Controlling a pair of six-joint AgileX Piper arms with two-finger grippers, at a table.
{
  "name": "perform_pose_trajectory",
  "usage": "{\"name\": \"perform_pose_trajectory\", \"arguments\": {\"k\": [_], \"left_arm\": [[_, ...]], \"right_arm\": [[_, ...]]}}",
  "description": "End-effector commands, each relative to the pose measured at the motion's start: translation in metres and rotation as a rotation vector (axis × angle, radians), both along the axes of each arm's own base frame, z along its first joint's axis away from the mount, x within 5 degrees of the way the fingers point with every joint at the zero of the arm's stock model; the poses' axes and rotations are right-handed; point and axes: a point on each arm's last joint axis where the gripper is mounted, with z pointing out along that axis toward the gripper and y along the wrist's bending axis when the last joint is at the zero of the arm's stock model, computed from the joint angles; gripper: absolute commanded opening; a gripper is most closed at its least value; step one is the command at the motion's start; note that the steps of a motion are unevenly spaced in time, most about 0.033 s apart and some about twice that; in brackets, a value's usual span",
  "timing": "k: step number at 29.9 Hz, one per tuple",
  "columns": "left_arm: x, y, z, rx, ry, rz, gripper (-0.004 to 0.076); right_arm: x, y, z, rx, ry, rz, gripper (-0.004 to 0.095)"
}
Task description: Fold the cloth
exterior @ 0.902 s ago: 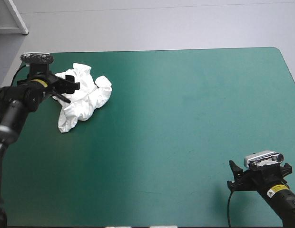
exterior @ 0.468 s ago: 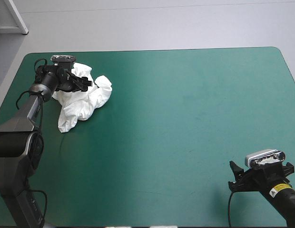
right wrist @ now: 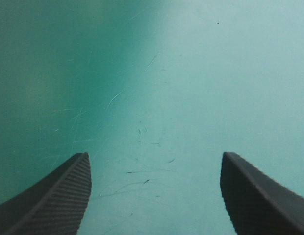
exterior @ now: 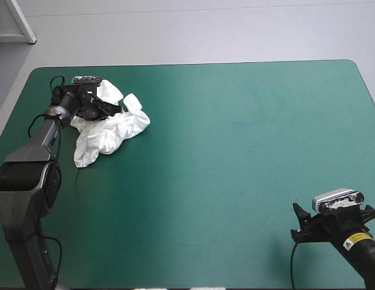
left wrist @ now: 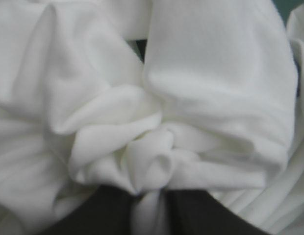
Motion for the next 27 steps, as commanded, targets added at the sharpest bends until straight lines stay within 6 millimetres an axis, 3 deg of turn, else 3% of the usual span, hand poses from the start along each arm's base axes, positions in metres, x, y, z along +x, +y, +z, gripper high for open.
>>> {"name": "perform_pose_trajectory", "arguments": {"k": [1,4,8,13,19,23,27], "left_arm": [[-0.009,-0.017,0.032,-0.051,-0.030,-0.072,0.0025],[-0.014,-0.037,0.037,-0.109,-0.011,-0.129,0.0025],[-0.024,-0.079,0.048,-0.124,-0.036,-0.235,0.0025],[-0.050,-0.152,0.067,-0.134,-0.092,-0.405,0.0024],[-0.091,-0.231,0.072,-0.114,-0.115,-0.613,0.0019],[-0.108,-0.257,0.072,-0.028,-0.146,-0.694,0.0019],[-0.117,-0.268,0.072,-0.013,-0.156,-0.731,0.0019]], "right_arm": [[0.006,0.000,0.021,0.010,-0.136,-0.010,0.0688],[0.006,0.000,0.026,0.015,-0.153,-0.010,0.0688],[0.005,0.000,0.032,0.018,-0.171,-0.010,0.0688],[0.005,0.000,0.034,0.019,-0.174,-0.010,0.0688],[0.004,0.000,0.032,0.015,-0.151,-0.007,0.0688],[0.004,0.000,0.030,0.012,-0.136,-0.006,0.0688],[0.003,0.000,0.029,0.008,-0.117,-0.004,0.0688]]}}
